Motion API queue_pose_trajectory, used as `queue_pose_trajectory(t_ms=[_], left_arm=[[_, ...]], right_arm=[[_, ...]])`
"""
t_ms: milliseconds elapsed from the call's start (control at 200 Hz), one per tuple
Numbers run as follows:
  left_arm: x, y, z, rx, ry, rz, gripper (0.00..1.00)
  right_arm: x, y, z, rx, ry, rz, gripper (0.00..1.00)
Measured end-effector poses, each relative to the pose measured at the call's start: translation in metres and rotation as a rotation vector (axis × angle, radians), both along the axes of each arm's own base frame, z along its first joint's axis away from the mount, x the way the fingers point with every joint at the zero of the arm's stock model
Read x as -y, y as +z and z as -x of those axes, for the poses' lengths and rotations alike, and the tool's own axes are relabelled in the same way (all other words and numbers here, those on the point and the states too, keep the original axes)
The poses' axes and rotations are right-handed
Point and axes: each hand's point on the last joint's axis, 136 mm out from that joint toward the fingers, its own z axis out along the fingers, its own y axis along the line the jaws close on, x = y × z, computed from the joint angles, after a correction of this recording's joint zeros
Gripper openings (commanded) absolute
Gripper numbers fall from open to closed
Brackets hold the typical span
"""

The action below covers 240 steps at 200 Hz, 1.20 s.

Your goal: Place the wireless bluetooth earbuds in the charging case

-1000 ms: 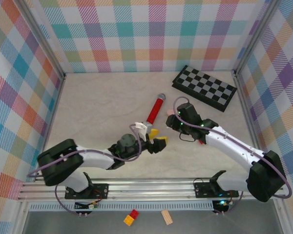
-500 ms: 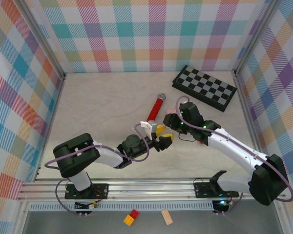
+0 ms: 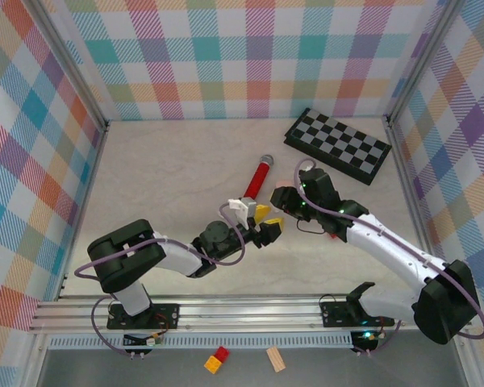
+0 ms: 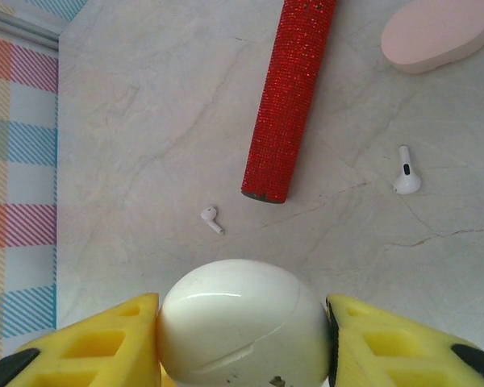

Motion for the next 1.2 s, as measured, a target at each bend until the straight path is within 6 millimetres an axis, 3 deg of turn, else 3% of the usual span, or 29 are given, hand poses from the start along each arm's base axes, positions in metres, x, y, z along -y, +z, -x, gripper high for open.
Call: queue_pose_trajectory(t_ms=[100,305,435,515,725,870,1105,1200], left_arm=[[-0.001,0.000,-0.002,0.000,0.006,0.002,0.77],[-0.003,-0.009,-0.010,-0.009,0.024,-0.012,0.76],[-0.005,-0.011,-0.019,-0.011,0.040,-0.017,0.65],[-0.002,-0.006,-0.022,0.006,0.030,-0.014,0.49],[0.006,0.006,-0.026,0.034,0.002,0.009,0.47],[0.005,0.005,-0.029,0.032,0.004,0.005,0.28],[0.005,0.005,-0.029,0.017,-0.007,0.017,0.09],[0.005,0.006,-0.029,0.018,-0.011,0.017,0.05]], right_arm=[[0.000,0.001,0.001,0.001,0.004,-0.004,0.46],[-0.001,-0.001,0.004,-0.007,0.014,-0.011,0.46],[-0.002,0.005,0.006,0.005,0.021,-0.029,0.46],[-0.003,0.008,0.006,0.012,0.025,-0.039,0.46],[-0.004,0.010,0.006,0.008,0.028,-0.056,0.46],[-0.005,0.011,0.006,0.007,0.027,-0.064,0.46],[-0.006,0.013,0.004,0.015,0.027,-0.069,0.47],[-0.006,0.013,0.004,0.014,0.027,-0.069,0.59]])
